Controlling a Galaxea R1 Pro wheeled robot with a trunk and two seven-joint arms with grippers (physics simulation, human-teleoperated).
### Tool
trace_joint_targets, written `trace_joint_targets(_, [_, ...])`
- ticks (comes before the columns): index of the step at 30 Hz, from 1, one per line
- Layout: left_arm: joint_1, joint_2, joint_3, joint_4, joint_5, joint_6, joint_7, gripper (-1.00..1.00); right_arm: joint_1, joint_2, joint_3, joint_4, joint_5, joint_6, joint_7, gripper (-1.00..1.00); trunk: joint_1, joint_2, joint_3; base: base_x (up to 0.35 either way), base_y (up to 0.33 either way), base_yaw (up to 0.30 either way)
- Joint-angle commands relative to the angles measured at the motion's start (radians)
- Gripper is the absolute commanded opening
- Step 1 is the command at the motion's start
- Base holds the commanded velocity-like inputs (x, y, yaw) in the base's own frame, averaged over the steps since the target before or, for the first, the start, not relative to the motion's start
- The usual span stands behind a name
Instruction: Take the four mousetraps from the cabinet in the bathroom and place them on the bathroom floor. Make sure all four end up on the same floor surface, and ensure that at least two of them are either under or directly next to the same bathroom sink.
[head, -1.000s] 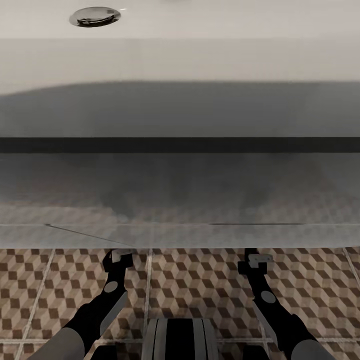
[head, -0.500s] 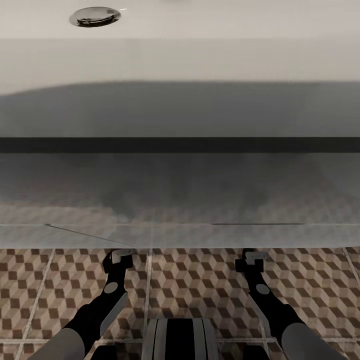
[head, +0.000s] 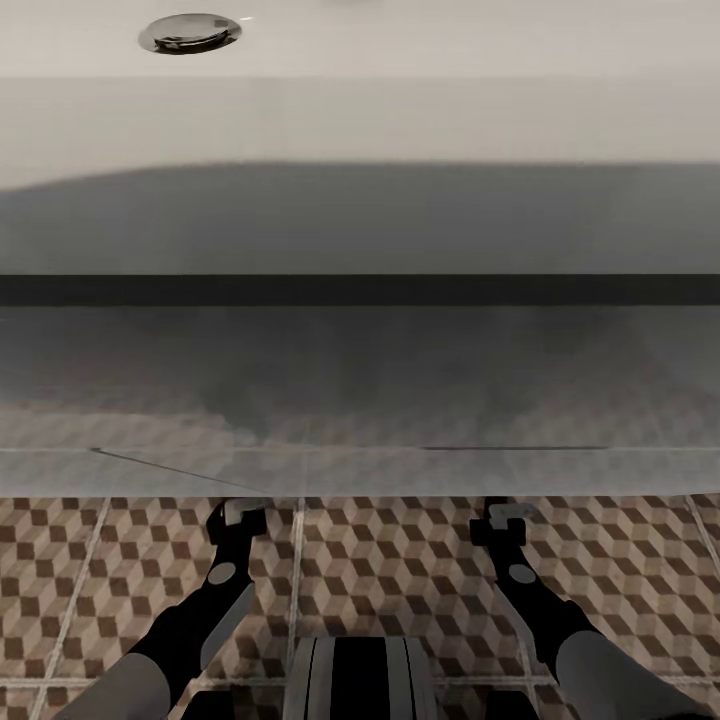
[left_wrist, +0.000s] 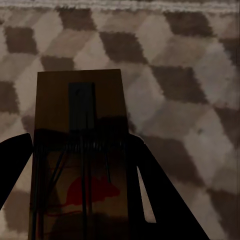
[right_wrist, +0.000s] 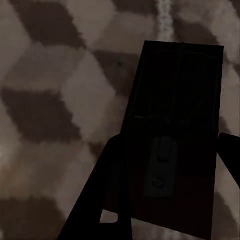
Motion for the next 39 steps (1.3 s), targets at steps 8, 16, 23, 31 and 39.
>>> trace_joint_targets(8, [-0.056, -0.002, -0.007, 0.063, 0.012, -0.005, -0.027, -1.00, -0.002, 0.004, 0.009, -0.005, -0.005, -0.007, 0.001, -1.00, 0.000, 0.000, -0.001, 0.000, 0.000, 0.000])
trace_joint_targets(16, [-0.116, -0.018, -0.005, 0.188, 0.013, -0.011, -0.064, -1.00, -0.003, 0.021, 0.009, -0.007, -0.003, -0.040, 0.003, -1.00, 0.000, 0.000, -0.001, 0.000, 0.000, 0.000])
trace_joint_targets(23, [-0.143, -0.029, -0.005, 0.249, 0.014, -0.013, -0.067, -1.00, -0.003, 0.025, 0.009, -0.007, -0.003, -0.043, 0.003, -1.00, 0.000, 0.000, -0.001, 0.000, 0.000, 0.000])
trace_joint_targets(31, [-0.147, -0.033, -0.005, 0.271, 0.017, -0.017, -0.067, -1.00, -0.015, 0.025, 0.010, -0.012, -0.003, -0.043, 0.003, -1.00, 0.000, 0.000, -0.001, 0.000, 0.000, 0.000])
trace_joint_targets(39, [-0.147, -0.051, -0.005, 0.271, 0.018, -0.019, -0.067, -1.00, -0.045, 0.025, 0.009, -0.011, -0.009, -0.041, 0.003, -1.00, 0.000, 0.000, -0.001, 0.000, 0.000, 0.000])
